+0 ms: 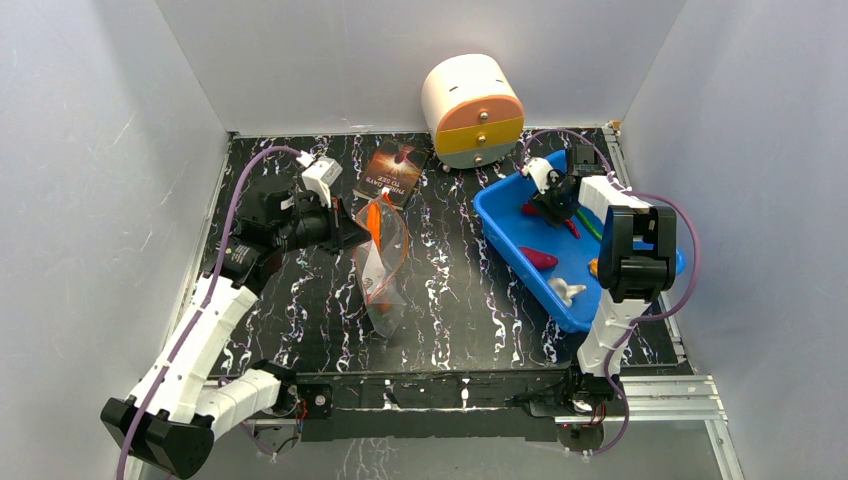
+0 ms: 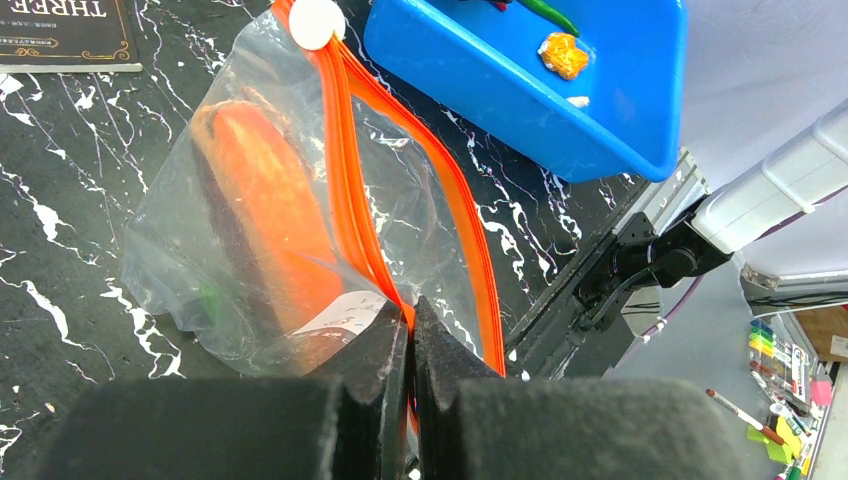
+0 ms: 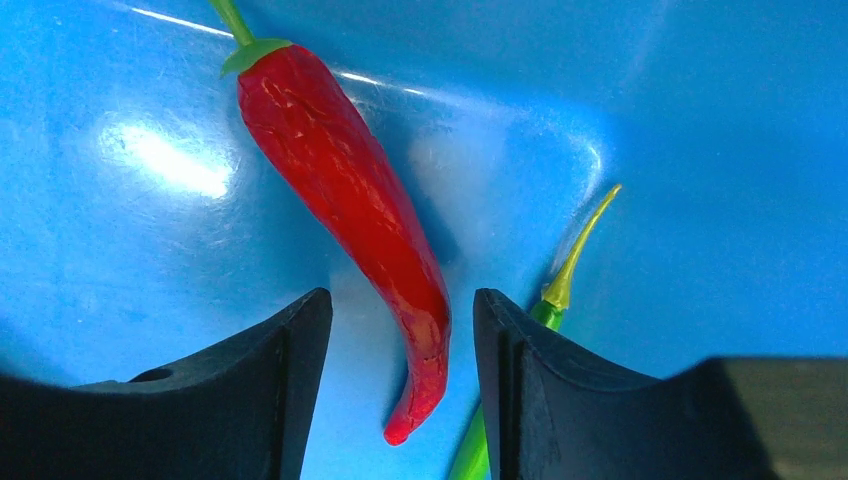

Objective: Place the food in the zip-top bag and seal the zipper
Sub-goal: Pick up the fake vegetable from the bin.

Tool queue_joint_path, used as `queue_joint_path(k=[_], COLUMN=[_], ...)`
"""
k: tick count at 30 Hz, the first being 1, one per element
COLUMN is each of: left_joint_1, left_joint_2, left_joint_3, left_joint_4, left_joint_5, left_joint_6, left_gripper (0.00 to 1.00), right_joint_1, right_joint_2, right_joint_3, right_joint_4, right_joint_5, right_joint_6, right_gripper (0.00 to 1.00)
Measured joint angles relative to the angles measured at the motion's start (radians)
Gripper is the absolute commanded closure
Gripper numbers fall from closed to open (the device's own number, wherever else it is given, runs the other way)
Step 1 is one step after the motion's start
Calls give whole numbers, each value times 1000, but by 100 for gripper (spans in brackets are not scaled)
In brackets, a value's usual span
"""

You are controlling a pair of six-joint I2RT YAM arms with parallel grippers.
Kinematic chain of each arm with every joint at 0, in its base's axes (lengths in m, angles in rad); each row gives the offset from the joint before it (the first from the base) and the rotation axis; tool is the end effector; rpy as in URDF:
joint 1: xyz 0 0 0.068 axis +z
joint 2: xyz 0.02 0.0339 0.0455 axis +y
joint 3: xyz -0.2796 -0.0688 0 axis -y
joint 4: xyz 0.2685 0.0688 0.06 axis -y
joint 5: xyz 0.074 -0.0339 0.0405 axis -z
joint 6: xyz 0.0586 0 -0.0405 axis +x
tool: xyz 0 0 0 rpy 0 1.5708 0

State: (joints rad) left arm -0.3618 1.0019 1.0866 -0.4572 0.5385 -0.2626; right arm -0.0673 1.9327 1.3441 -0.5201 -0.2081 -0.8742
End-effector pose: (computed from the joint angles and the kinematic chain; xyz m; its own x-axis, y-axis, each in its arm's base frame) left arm 0.2210 -0.1158 0.3863 -0.5236 -0.0401 -0.8510 0.6365 0.6455 -0.4220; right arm 0.4340 -0.0171 0.1583 -0.5530 -0.7149 -0.4279 -0.7018 0.6765 -0.2233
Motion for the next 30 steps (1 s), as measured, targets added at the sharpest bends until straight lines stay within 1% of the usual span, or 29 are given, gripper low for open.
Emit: queue_joint_path(k=[1,6,13,16,19,25,30], left_joint_1=[0,0,0,0,0,0,0], left_joint_2=[-1,-2,-18,-29,-34,-34,-37], left_joint_3=[0,0,-15,-25,-27,-34,-60], left_joint_4=[0,0,8,9,13,19,49], left_joint_5=[0,-1,-12,-25,-47,-111,-139], left_joint_6=[0,1,3,8,8,8,9], left_gripper=[100,100,100,100,100,100,100], right_joint_1=[0,-1,-6,-6,-6,-3,7], right_joint_2=[0,1,3,3,3,-32,-130], right_joint_3=[0,0,0,8,32,43,43], right_joint_4=[0,-16,-56,-71,-95,-116,-134], right_joint_5=[-2,-4,-3,14,34,71,110], right_joint_6=[-4,-9,37,70,118,206,291], right_gripper=[55,58,81,85,91,94,94])
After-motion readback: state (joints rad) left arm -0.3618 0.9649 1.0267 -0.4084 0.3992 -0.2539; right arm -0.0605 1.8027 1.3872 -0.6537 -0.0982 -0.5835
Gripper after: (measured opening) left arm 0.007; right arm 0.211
